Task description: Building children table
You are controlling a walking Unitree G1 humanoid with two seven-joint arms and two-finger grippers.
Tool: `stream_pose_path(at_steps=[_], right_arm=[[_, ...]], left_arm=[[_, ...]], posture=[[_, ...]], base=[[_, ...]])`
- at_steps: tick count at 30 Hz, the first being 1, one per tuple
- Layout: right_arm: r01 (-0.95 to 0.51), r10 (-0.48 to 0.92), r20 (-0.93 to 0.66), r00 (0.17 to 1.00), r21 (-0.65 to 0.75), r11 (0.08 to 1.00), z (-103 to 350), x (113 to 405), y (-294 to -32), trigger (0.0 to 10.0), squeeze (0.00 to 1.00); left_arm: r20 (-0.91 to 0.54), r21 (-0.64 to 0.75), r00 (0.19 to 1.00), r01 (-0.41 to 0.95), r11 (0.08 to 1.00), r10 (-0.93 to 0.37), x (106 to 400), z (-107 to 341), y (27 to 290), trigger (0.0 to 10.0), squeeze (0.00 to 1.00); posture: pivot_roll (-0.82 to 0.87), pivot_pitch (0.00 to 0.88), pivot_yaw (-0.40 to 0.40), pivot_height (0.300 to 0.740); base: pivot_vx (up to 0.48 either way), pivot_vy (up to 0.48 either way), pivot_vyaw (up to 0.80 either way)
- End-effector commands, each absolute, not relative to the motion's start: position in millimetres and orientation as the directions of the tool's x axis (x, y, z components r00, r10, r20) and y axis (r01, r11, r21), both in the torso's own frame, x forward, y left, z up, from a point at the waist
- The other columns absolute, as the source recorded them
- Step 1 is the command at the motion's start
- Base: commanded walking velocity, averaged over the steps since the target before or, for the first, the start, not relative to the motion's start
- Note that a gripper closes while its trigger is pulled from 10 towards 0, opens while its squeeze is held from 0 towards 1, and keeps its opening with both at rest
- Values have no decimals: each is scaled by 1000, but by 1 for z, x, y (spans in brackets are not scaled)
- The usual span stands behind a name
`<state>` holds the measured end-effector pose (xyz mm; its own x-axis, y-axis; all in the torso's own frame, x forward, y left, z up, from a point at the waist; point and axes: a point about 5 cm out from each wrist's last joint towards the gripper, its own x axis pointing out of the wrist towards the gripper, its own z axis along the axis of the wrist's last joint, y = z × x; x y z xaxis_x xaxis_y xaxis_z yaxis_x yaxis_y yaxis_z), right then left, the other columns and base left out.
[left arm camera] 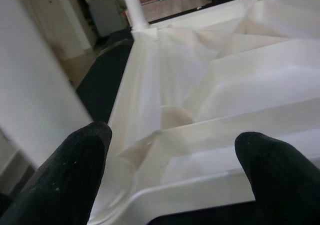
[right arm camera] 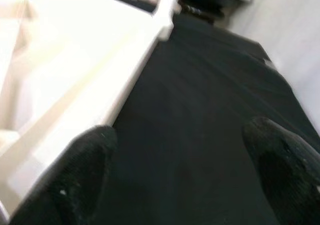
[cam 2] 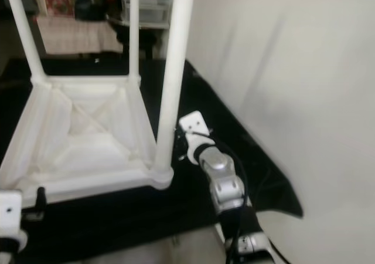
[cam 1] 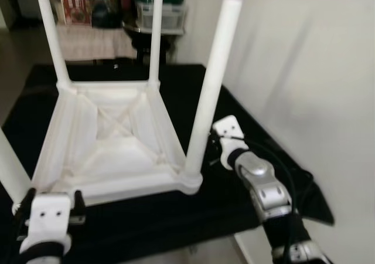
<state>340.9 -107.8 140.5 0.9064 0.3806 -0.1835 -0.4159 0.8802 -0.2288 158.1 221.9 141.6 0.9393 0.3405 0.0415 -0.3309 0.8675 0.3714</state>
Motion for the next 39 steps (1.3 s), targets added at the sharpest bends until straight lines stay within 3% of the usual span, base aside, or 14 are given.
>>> stream_pose_path(at_steps=[1,10,14,21,23,25,27,33,39], right_arm=[[-414,381,-165,909,-265,871,148,347,-102,10000,0],[-293,243,-183,953,-336,895,146,354,-130,10000,0],[-130,90,-110,990,-436,890,157,358,-166,10000,0],[-41,55,11,998,-507,861,179,359,-179,10000,0],[100,11,232,973,-459,883,227,355,-189,10000,0],[148,-7,322,947,-417,897,247,351,-193,10000,0],[153,-15,445,895,-277,949,280,341,-197,10000,0],[165,-18,500,866,-251,954,298,334,-204,10000,0],[184,-97,365,926,-212,960,261,339,-219,10000,0]], left_arm=[[33,352,954,-291,890,299,161,141,214,10000,0],[12,297,969,-241,924,249,164,139,209,10000,0],[10,250,976,-213,945,217,167,139,204,10000,0],[14,223,978,-205,953,208,168,140,205,10000,0],[32,188,984,-176,966,173,176,143,204,10000,0],[43,179,987,-159,971,154,181,146,203,10000,0],[55,180,990,-138,974,130,187,149,204,10000,0],[62,175,992,-123,977,114,194,150,203,10000,0],[76,174,992,-112,978,100,197,153,200,10000,0]], posture=[[31,10,-158,740],[21,11,-155,740],[13,13,-154,740],[-3,14,-147,740],[-32,8,-124,740],[-35,8,-121,740],[-52,6,-107,740],[-71,2,-93,740],[-69,0,-99,740]], base=[[0,0,0],[0,0,0],[0,0,0],[0,0,0],[0,0,0],[0,0,0],[0,0,0],[0,0,0],[0,0,0]])
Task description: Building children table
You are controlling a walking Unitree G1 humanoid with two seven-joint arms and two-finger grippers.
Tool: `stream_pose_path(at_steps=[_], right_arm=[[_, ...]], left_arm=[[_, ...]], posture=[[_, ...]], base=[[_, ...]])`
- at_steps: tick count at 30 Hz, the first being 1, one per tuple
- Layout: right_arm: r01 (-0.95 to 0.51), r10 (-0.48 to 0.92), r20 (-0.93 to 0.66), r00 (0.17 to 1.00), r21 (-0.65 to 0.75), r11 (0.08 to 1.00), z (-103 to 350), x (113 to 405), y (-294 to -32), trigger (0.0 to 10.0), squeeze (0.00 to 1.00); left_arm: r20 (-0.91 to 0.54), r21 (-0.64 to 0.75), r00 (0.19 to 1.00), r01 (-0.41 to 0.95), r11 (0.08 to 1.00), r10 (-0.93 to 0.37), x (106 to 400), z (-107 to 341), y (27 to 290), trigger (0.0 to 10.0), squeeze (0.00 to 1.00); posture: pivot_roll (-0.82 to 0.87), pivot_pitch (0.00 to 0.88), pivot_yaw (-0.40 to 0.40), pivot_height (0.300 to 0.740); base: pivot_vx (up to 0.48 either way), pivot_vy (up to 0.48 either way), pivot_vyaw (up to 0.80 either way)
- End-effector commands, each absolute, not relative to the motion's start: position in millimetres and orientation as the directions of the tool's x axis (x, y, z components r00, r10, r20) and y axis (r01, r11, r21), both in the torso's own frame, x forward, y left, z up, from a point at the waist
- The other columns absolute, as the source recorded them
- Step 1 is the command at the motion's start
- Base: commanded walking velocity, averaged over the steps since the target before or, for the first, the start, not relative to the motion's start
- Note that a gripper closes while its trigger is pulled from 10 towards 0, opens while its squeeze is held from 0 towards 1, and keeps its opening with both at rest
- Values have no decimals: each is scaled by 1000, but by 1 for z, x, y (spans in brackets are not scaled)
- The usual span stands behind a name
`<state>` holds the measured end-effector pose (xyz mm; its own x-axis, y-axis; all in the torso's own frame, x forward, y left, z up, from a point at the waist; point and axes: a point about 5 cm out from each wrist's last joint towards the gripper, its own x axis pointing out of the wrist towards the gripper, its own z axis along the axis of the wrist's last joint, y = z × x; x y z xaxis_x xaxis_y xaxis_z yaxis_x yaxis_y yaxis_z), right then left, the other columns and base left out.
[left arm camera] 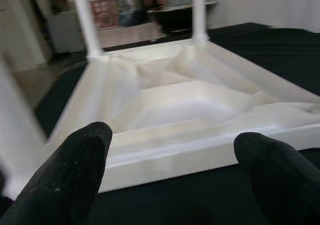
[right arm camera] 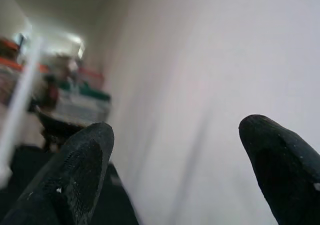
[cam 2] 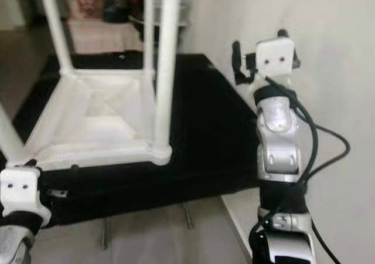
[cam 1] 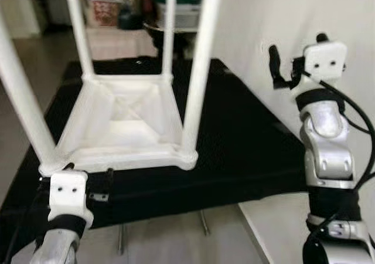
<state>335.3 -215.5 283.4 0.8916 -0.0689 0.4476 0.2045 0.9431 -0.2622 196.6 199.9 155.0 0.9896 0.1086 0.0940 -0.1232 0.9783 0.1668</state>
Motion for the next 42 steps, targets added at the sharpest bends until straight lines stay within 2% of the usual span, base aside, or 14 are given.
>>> stream_pose_path(at_steps=[1,2,5,7,8,9,12,14,16,19,23,27,34,42], right_arm=[[184,-97,365,926,-212,960,261,339,-219,10000,0],[176,-106,340,934,-181,968,254,338,-220,10000,0],[-38,-34,322,946,214,976,239,333,-206,10000,0],[-38,-34,322,946,214,976,239,333,-206,10000,0],[-104,-2,340,940,291,951,240,331,-201,10000,0],[-379,181,481,858,352,856,263,318,-182,10000,0],[-443,225,518,826,349,825,269,314,-177,10000,0],[-599,353,595,722,282,749,284,301,-171,10000,0],[-599,353,595,722,282,749,284,301,-171,10000,0],[-691,473,615,631,168,703,296,291,-163,10000,0],[-703,587,546,598,5,712,300,288,-146,10000,0],[-649,623,453,638,-118,751,297,298,-123,10000,0],[-574,550,403,731,-72,816,301,321,-114,10000,0],[-508,487,383,785,-53,860,308,334,-113,10000,0]], left_arm=[[76,174,992,-112,978,100,197,153,200,10000,0],[78,174,992,-113,978,101,197,153,200,10000,0],[82,183,991,-121,976,107,196,153,202,10000,0],[82,183,991,-121,976,107,196,153,202,10000,0],[82,186,991,-121,975,107,196,154,203,10000,0],[83,192,991,-116,975,102,197,154,204,10000,0],[83,193,991,-115,974,100,197,154,204,10000,0],[87,199,992,-106,974,91,199,155,203,10000,0],[87,199,992,-106,974,91,199,155,203,10000,0],[91,203,992,-105,974,88,201,156,203,10000,0],[100,197,990,-121,973,103,202,156,203,10000,0],[122,161,981,-170,972,151,205,159,208,10000,0],[119,89,967,-234,968,223,200,158,221,10000,0],[119,12,954,-278,961,275,194,160,233,10000,0]], posture=[[-69,0,-99,740],[-69,0,-99,740],[-67,3,-98,740],[-67,3,-98,740],[-67,3,-98,740],[-71,3,-88,740],[-71,3,-88,740],[-71,0,-82,740],[-71,0,-82,740],[-71,0,-80,740],[-71,0,-84,740],[-75,0,-83,740],[-54,0,-108,740],[-49,3,-119,740]], base=[[0,0,0],[0,0,0],[0,0,0],[0,0,0],[0,0,0],[0,0,0],[0,0,0],[0,0,0],[0,0,0],[0,0,0],[0,0,0],[0,0,0],[0,0,0],[0,0,0]])
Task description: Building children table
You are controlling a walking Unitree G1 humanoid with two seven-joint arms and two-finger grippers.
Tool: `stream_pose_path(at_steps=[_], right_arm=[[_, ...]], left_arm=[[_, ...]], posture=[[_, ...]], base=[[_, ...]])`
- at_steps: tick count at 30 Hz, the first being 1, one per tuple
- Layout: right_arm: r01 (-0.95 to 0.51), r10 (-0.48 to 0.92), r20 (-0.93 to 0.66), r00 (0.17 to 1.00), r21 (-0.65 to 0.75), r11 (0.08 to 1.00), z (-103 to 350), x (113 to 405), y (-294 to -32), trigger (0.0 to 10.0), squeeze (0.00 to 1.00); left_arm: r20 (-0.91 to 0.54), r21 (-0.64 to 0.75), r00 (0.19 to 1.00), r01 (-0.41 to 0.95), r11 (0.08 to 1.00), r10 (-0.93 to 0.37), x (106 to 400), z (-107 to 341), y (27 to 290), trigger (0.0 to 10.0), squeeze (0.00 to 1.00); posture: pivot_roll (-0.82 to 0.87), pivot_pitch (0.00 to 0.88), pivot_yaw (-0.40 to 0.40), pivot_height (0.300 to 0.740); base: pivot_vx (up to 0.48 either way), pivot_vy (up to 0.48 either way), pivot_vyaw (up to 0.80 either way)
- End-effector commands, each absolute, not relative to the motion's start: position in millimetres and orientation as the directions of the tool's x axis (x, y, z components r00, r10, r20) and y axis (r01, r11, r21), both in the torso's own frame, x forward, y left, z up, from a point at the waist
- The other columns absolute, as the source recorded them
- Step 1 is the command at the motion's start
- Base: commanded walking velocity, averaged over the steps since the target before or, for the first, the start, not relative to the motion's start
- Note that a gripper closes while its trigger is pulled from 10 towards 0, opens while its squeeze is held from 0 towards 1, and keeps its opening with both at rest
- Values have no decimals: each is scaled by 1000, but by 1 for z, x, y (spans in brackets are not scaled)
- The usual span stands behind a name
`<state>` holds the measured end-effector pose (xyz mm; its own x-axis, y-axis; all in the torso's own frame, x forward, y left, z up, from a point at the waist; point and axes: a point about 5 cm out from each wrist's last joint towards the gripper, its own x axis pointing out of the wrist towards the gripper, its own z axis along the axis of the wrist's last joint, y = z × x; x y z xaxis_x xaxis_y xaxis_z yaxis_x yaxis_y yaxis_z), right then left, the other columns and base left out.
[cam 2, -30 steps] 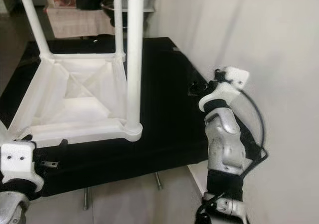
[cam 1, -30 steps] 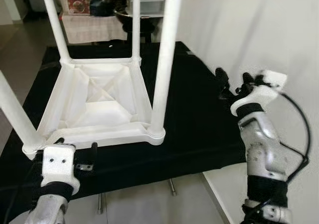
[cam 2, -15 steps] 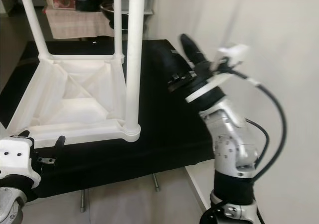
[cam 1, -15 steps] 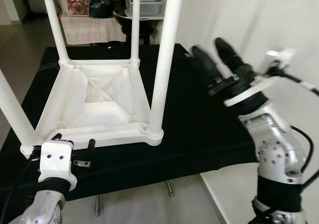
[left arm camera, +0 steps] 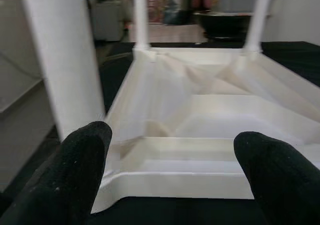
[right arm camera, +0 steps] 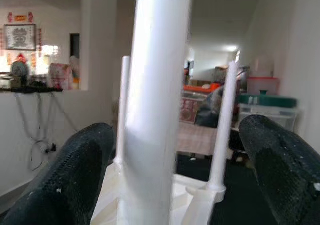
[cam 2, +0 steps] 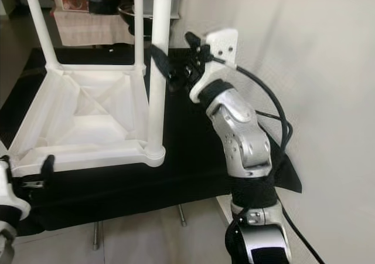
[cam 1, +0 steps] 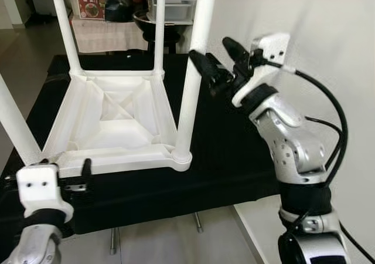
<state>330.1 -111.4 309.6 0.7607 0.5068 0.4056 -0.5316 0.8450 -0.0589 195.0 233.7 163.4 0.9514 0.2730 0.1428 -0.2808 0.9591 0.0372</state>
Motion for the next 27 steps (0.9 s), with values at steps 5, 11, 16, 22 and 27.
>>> stream_pose_path(at_steps=[5,11,16,22,27], right_arm=[[-483,456,374,808,-25,875,310,337,-113,10000,0],[-486,434,362,825,62,872,317,342,-95,10000,0],[-493,439,362,822,68,867,320,344,-86,10000,0],[-489,426,356,831,106,866,326,349,-79,8588,0],[-455,392,345,853,123,882,328,354,-83,1529,0]], left_arm=[[123,17,952,-286,958,282,194,159,235,10000,0],[147,87,937,-332,939,318,198,160,252,10000,0],[149,132,924,-372,919,352,198,159,263,10000,0],[140,121,873,-484,867,468,179,148,282,10000,0],[119,124,864,-502,856,489,165,137,282,10000,0]], posture=[[-53,3,-121,740],[-63,3,-128,740],[-61,3,-131,740],[-61,13,-141,740],[-60,20,-149,740]], base=[[0,0,0],[0,0,0],[0,0,0],[0,0,0],[0,0,0]])
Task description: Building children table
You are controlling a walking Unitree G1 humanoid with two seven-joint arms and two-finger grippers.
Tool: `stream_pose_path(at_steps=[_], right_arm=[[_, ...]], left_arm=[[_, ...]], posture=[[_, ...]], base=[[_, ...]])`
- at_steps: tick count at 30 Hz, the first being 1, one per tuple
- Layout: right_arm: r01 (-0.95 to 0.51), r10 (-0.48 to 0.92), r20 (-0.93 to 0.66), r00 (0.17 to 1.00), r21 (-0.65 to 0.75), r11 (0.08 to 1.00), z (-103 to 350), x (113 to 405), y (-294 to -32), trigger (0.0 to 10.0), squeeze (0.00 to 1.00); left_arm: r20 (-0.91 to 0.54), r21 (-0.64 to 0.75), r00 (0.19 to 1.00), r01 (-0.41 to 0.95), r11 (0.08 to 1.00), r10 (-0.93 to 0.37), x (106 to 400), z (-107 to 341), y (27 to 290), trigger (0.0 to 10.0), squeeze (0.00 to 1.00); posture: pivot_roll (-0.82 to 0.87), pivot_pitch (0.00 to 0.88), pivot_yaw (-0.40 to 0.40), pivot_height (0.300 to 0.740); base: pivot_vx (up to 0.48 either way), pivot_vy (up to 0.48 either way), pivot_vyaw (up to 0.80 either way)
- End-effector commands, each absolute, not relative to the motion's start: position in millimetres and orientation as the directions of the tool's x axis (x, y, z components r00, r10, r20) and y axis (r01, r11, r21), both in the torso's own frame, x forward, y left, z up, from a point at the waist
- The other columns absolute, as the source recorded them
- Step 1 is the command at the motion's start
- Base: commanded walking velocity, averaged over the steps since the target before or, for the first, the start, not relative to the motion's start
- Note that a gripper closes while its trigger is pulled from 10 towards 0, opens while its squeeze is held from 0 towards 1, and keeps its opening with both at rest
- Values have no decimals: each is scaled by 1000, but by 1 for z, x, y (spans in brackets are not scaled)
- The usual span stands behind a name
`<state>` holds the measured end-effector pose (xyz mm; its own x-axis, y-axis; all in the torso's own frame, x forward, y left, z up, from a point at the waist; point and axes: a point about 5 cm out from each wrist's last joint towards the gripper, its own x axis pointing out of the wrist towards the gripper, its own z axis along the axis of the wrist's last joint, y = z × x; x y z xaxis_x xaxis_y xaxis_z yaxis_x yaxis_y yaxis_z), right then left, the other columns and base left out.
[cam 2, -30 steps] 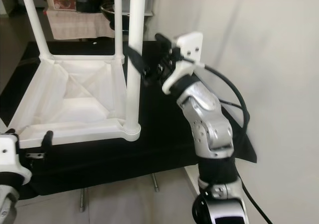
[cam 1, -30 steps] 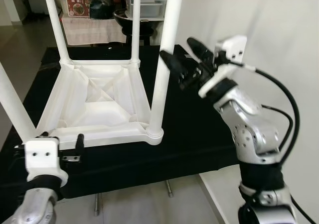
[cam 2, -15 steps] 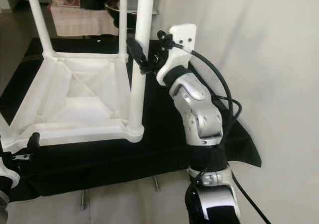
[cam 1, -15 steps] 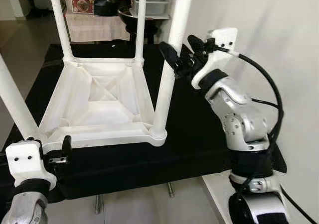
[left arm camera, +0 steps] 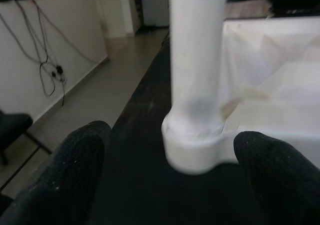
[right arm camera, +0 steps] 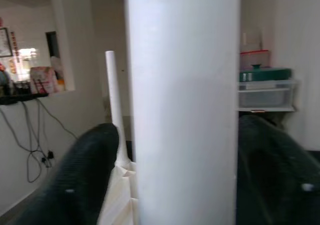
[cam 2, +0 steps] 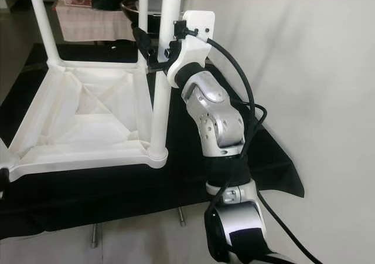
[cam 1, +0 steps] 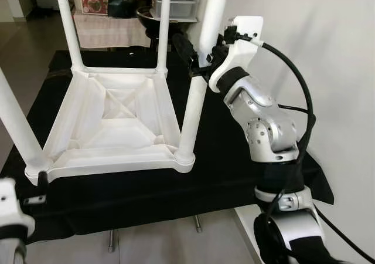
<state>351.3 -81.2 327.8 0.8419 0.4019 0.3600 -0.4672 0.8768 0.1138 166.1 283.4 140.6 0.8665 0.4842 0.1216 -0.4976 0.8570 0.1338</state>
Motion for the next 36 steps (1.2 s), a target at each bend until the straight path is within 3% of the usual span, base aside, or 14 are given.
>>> stream_pose_path(at_steps=[1,2,16,32,33,34,35,36], right_arm=[[-455,392,345,853,123,882,328,354,-83,1529,0],[-450,388,339,857,125,884,328,355,-83,0,0],[-454,395,321,861,135,881,326,355,-82,0,0],[-474,414,315,854,143,869,327,352,-78,0,0],[-477,415,318,852,146,867,327,351,-77,0,0],[-478,416,319,851,148,866,327,351,-77,0,0],[-479,417,320,851,148,865,328,350,-77,0,0],[-479,417,320,851,148,865,328,350,-77,0,0]], left_arm=[[119,124,864,-502,856,489,165,137,282,10000,0],[118,120,861,-507,854,495,163,134,283,10000,0],[171,161,855,-514,843,489,171,139,304,10000,0],[212,193,899,-422,886,383,212,152,315,10000,0],[206,169,911,-392,904,357,216,151,314,10000,86],[205,150,918,-373,916,340,219,150,313,10000,86],[205,130,928,-341,931,311,224,151,311,10000,1000],[205,130,928,-341,931,311,224,151,311,10000,1000]], posture=[[-60,20,-149,740],[-59,20,-154,740],[-67,17,-160,740],[-85,31,-159,740],[-90,34,-158,740],[-90,34,-158,740],[-95,38,-157,740],[-95,38,-157,740]], base=[[0,0,0],[0,0,0],[0,0,0],[0,0,0],[0,0,0],[0,0,0],[0,0,0],[0,0,0]])
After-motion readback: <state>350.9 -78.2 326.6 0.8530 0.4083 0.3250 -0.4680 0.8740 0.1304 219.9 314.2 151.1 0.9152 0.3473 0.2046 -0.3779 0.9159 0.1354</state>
